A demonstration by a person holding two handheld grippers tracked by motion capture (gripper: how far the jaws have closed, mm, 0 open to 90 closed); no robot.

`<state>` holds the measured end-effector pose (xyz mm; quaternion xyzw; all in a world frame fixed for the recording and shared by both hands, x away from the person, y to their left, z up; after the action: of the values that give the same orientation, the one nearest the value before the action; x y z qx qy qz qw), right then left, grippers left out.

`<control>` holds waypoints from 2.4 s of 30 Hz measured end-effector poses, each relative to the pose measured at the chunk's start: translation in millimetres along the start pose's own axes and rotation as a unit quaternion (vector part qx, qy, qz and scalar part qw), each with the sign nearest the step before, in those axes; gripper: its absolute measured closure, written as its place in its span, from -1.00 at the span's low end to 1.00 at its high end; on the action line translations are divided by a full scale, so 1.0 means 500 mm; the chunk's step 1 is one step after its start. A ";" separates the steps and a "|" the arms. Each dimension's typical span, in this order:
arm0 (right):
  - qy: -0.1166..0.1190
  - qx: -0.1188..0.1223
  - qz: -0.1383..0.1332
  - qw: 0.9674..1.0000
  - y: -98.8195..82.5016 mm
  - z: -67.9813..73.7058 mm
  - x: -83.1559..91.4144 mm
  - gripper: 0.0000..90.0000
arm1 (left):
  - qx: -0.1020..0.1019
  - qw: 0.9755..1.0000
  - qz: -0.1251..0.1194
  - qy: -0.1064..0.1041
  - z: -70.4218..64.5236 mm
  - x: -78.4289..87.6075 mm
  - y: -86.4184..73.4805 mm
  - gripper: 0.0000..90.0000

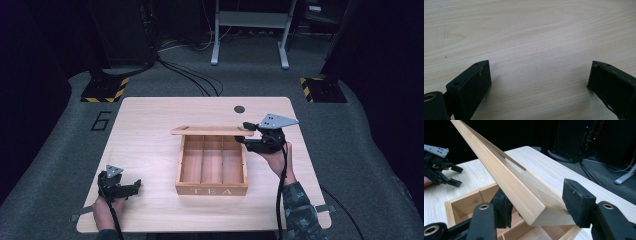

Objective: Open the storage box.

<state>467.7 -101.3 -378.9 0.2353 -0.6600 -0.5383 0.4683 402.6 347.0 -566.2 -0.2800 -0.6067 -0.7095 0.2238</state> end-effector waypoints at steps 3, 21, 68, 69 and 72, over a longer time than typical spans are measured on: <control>0.008 -0.017 0.000 1.000 0.016 -0.015 -0.003 -0.02 | 0.000 1.000 0.000 0.000 0.000 0.000 0.000 -0.90; 0.023 -0.043 0.003 0.999 0.056 -0.064 -0.012 0.09 | -0.003 1.000 -0.001 0.000 0.001 0.000 0.000 -0.90; 0.038 -0.066 -0.002 0.997 0.077 -0.100 -0.020 0.12 | -0.002 1.000 0.000 0.000 0.000 0.000 0.000 -0.90; 0.038 -0.066 -0.001 0.997 0.077 -0.100 -0.020 0.12 | -0.003 1.000 -0.001 0.000 0.001 0.000 0.000 -0.90; 0.038 -0.066 -0.001 0.997 0.077 -0.100 -0.020 0.12 | -0.002 1.000 0.000 0.000 0.000 0.000 0.000 -0.90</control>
<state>523.1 -105.5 -347.4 0.2253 -0.6043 -0.5718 0.5071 402.5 347.2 -566.2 -0.2808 -0.6054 -0.7106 0.2230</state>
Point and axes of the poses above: each handheld gripper's, and its own axes: x roughly backward along the jaws, y roughly out of its top, z roughly to its left, the point moved 5 cm from there along -x, roughly forward along the jaws, and after that the axes turned 9 degrees about y, right-handed, at the moved point
